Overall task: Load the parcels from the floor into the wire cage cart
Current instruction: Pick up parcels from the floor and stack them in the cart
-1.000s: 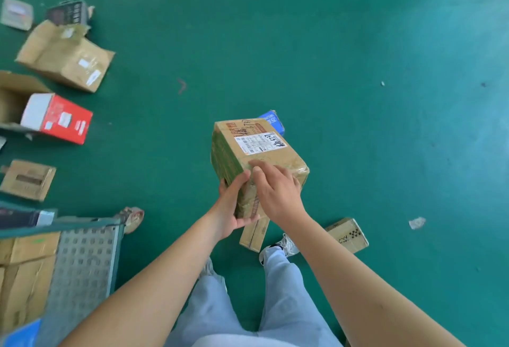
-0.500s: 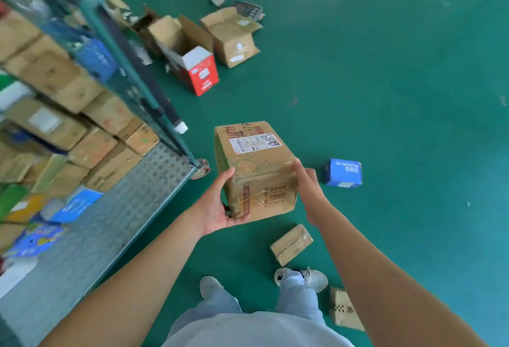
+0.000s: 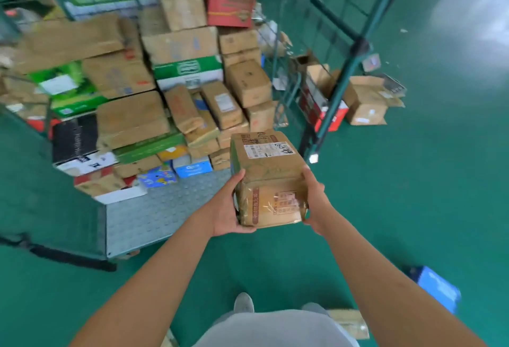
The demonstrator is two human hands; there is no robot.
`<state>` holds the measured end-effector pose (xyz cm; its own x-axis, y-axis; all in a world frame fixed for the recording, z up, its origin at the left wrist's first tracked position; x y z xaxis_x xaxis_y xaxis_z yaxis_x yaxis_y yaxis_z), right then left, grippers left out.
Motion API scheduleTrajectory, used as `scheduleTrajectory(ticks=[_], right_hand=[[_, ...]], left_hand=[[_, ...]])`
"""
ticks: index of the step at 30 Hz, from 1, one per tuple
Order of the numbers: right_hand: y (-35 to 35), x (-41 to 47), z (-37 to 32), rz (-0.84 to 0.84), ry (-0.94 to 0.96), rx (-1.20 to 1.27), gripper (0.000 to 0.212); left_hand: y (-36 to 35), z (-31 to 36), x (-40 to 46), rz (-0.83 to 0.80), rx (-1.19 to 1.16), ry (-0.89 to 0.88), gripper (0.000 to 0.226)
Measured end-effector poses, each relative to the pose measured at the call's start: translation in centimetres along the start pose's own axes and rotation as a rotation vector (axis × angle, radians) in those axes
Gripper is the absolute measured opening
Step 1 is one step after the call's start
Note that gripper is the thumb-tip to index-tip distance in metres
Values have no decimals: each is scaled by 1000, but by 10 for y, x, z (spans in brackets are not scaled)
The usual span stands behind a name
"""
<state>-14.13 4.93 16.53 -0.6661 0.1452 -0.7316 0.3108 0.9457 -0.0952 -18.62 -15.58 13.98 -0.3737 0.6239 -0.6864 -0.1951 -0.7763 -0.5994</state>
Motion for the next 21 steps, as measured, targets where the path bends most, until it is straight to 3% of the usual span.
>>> scheduleTrajectory(ticks=[9,16,21], right_hand=[[-131,40,-42,-255,27,-203,76],[-170,86,-88,-319,54,-331,32],[-168,132,-130,-337,45,-379,49]], left_hand=[[84,51,-66,217,-133,-226,73],[105,98,-60,367,-118,-303,62],[106,142,-25,420,-119,-310,71]])
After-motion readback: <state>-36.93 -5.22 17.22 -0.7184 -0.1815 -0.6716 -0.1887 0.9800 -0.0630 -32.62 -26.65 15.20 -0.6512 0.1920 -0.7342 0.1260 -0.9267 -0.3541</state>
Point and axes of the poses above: each hand's wrist, its own x-axis towards the middle knuckle, its own y-axis out of the back of the hand, z = x × y, the point moved 5 cm from there along x, towards the middle knuckle, and after that the axes turned 10 degrees about -z, right-handed, at the moved point
